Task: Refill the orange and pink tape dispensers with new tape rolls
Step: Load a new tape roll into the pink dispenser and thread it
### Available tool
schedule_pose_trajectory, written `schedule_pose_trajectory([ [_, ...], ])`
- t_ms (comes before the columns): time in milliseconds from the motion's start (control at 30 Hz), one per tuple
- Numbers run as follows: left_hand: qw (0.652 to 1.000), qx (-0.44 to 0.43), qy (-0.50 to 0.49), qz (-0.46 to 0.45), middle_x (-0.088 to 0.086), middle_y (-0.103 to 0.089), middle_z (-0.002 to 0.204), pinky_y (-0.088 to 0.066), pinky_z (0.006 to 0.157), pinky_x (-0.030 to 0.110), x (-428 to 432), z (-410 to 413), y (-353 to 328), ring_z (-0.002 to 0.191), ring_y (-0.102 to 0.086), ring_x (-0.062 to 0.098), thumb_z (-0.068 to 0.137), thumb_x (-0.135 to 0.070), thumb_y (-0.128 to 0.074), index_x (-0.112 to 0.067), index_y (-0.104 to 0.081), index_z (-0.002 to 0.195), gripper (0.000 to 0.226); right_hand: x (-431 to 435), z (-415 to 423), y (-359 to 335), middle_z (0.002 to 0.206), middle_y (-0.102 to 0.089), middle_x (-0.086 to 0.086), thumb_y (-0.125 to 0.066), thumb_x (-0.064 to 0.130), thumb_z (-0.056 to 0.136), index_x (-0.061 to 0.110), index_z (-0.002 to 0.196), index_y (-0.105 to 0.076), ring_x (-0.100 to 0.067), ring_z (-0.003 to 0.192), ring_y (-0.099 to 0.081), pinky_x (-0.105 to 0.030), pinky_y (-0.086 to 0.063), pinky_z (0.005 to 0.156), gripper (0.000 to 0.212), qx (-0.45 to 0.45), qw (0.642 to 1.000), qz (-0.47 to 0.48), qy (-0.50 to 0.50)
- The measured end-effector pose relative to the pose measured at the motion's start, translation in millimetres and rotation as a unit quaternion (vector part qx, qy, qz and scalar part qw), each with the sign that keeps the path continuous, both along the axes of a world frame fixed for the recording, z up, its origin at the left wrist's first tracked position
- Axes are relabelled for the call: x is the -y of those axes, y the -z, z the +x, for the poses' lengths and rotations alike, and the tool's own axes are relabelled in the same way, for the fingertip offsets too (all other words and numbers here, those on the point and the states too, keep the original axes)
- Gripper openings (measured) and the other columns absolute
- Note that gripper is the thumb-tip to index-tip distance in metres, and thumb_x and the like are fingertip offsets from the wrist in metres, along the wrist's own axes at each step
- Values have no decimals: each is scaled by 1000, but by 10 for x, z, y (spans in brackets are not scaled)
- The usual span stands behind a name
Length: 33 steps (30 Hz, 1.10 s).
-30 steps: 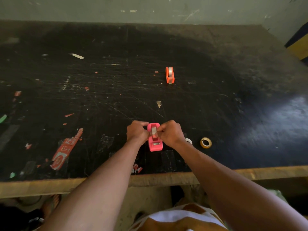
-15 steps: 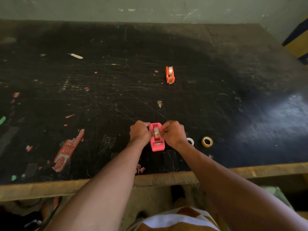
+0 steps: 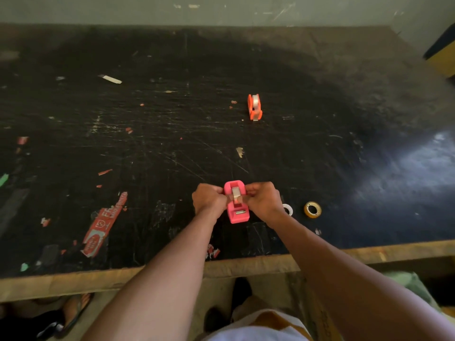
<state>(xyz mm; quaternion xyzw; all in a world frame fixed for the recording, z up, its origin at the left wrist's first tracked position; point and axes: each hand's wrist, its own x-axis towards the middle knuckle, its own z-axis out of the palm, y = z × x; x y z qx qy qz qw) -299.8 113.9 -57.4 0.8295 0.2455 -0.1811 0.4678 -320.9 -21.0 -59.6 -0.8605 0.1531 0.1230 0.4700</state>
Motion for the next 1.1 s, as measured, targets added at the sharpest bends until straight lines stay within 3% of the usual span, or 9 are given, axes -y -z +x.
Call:
schedule_pose_trajectory([
  [233,998,-1,-57,3,4,-75,95,-62,73,32,107,150,-90,84,-72,16,84,-9,-78,-18,-75,87,10,32,167,-9,83,-66,18,-80,19,81,22,107,-71,-1,82,-66,-14,-48,63,28,-3,999,40,20],
  [333,998,12,-57,3,2,-75,103,-51,60,22,130,255,-137,84,-67,11,85,-10,-78,-17,-77,98,14,46,334,-70,87,-67,16,-80,20,80,22,107,-71,0,80,-64,-13,-46,63,28,1,999,42,13],
  [467,997,35,-70,13,4,-75,114,-49,70,24,132,507,-289,96,-68,15,84,-8,-78,-16,-76,111,28,56,647,-191,83,-63,19,-79,20,80,24,104,-69,4,75,-60,-11,-43,60,26,7,999,50,2],
  [567,996,55,-72,10,5,-75,113,-47,67,21,117,776,-359,104,-70,18,83,-9,-79,-15,-76,111,29,40,922,-249,86,-64,18,-79,20,81,25,107,-69,0,83,-63,-13,-46,66,28,17,998,55,-2],
  [633,995,65,-73,15,5,-76,113,-50,67,20,102,964,-394,105,-70,17,82,-11,-81,-15,-77,110,29,24,1126,-275,90,-68,15,-79,19,81,23,109,-69,-3,89,-66,-18,-52,73,30,26,998,54,-5],
  [700,994,73,-74,22,5,-77,111,-54,78,25,88,1182,-407,104,-71,18,81,-12,-82,-15,-78,110,29,8,1350,-292,101,-73,8,-79,19,81,20,113,-70,-6,94,-67,-23,-54,79,33,33,998,52,-4],
  [867,995,73,-61,26,5,-76,113,-55,85,26,117,1860,-351,104,-71,17,81,-11,-82,-15,-77,112,32,28,1961,-304,104,-73,8,-77,21,83,24,110,-68,1,83,-62,-17,-49,70,29,31,999,42,5],
  [967,996,70,-41,24,4,-76,115,-56,95,31,195,2277,-298,108,-70,17,80,-15,-83,-16,-76,113,34,85,2332,-274,106,-73,6,-76,19,83,23,108,-68,-4,92,-64,-20,-49,78,27,33,999,32,26],
  [1100,996,76,-31,22,3,-77,113,-56,93,30,278,2738,-212,106,-70,16,80,-17,-83,-17,-77,112,33,144,2786,-219,110,-73,1,-76,14,84,17,112,-69,-6,95,-65,-18,-48,79,28,35,998,24,45],
])
